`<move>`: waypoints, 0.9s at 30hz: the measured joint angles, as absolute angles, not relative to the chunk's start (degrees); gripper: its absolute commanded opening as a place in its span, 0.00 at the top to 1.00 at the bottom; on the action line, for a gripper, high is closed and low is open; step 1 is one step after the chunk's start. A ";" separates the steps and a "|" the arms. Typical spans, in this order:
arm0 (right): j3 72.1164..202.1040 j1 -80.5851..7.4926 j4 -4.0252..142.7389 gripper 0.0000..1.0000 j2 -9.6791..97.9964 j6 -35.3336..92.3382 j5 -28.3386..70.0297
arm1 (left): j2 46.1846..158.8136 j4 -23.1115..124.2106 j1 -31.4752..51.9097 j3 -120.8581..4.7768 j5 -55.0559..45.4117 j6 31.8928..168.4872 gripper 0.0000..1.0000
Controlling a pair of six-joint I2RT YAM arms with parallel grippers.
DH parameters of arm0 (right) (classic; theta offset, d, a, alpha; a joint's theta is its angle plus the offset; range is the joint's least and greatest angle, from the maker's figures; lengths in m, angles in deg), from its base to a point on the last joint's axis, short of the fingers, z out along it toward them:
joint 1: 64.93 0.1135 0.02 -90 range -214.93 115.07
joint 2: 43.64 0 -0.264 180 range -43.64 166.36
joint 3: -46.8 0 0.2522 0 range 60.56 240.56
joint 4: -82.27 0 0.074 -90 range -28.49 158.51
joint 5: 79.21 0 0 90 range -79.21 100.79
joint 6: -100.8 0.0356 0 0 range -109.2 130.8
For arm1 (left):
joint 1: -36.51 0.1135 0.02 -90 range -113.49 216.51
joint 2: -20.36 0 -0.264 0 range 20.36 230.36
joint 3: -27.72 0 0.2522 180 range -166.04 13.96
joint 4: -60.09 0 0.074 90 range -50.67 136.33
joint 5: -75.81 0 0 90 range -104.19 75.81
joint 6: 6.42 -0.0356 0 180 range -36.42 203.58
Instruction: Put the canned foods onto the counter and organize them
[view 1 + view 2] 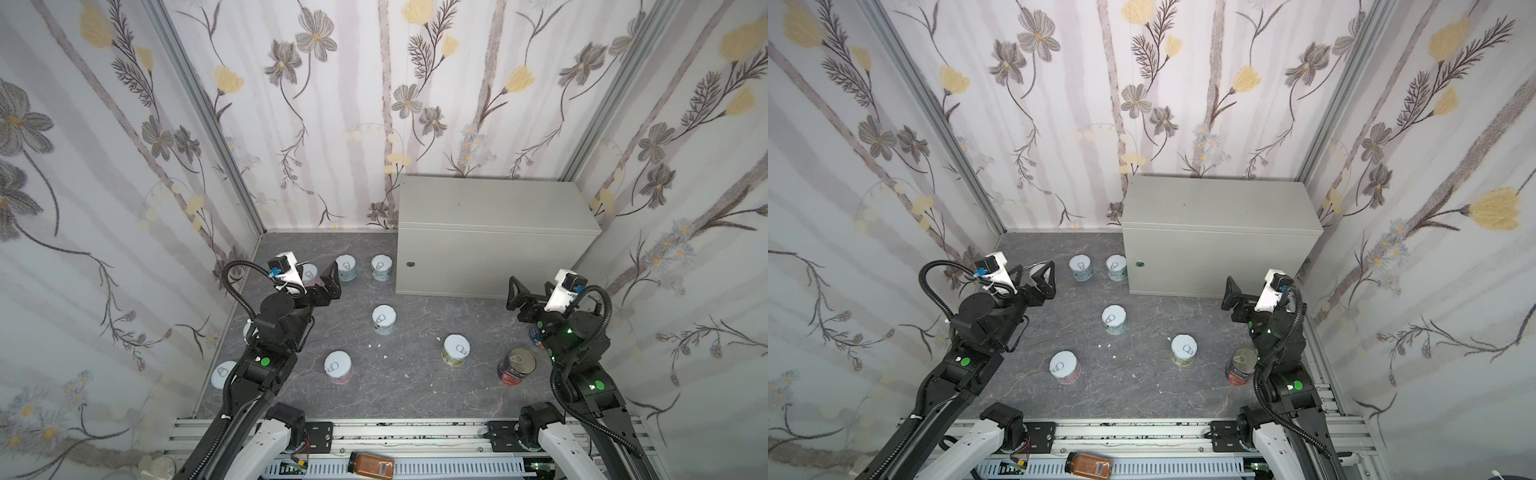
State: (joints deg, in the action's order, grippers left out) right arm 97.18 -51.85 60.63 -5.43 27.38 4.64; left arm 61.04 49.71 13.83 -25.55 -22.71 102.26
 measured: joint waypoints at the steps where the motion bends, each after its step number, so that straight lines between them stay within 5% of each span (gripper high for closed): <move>1: 97.48 -51.02 58.46 0.00 -5.49 27.73 5.43 | 60.89 48.07 11.19 -25.15 -24.15 103.29 0.00; 15: 94.40 -32.96 45.63 0.00 -6.74 36.93 4.57 | 70.66 41.16 -13.29 -21.18 -41.24 112.14 0.00; 27: 85.75 -22.76 49.02 0.00 -2.61 46.37 -4.36 | 78.70 42.80 -15.55 -19.73 -45.22 112.71 0.00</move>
